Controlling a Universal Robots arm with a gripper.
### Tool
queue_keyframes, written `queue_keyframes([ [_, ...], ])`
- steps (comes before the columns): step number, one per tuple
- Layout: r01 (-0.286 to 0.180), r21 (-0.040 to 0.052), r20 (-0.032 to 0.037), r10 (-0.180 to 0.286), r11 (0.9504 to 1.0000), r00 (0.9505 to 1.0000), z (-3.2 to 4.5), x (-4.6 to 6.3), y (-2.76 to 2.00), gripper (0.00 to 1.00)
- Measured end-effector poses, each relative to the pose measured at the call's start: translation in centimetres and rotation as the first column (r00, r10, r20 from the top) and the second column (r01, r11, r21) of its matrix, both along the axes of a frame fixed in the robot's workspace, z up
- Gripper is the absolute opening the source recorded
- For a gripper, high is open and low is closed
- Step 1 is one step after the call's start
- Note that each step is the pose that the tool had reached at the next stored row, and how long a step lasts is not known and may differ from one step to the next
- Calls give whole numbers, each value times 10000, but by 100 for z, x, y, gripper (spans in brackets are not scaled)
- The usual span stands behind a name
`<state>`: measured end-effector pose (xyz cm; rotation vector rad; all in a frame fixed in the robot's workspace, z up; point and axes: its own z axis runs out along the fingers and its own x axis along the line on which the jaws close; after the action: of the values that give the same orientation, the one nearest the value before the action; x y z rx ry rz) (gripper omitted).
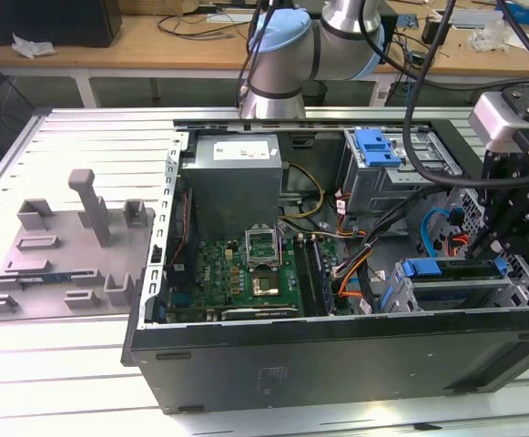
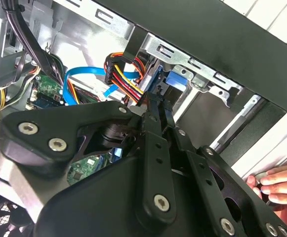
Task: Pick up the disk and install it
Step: 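Insert the first disk wire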
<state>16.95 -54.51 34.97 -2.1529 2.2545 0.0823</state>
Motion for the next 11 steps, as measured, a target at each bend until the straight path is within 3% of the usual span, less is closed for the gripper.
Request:
queue_keyframes([
  [11, 0, 1, 0, 0, 10000, 10000, -34, 0, 0, 17],
])
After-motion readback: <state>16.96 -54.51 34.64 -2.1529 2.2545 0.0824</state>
